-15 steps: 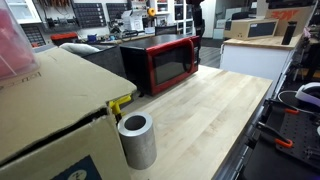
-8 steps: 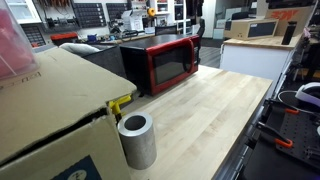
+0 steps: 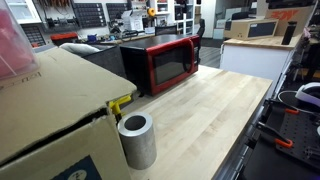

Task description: Close the microwave door.

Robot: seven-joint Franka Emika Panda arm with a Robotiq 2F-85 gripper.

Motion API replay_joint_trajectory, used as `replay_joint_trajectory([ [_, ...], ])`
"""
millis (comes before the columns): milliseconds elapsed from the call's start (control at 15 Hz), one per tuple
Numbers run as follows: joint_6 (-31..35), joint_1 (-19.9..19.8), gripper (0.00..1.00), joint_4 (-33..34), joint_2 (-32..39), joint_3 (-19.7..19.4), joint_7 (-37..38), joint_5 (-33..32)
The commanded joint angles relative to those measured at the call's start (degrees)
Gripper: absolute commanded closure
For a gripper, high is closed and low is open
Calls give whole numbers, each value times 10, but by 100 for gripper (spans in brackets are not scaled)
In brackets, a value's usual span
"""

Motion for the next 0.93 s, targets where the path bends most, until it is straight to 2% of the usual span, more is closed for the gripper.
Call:
replay_joint_trajectory([
  [0, 25, 0, 0, -6, -25, 9, 70, -55],
  [133, 33, 0, 0, -10, -36, 16, 96, -84],
  [267, 24, -2, 0, 1, -22, 15, 76, -70],
  [867, 24, -1, 0, 1, -31, 21, 82, -74],
])
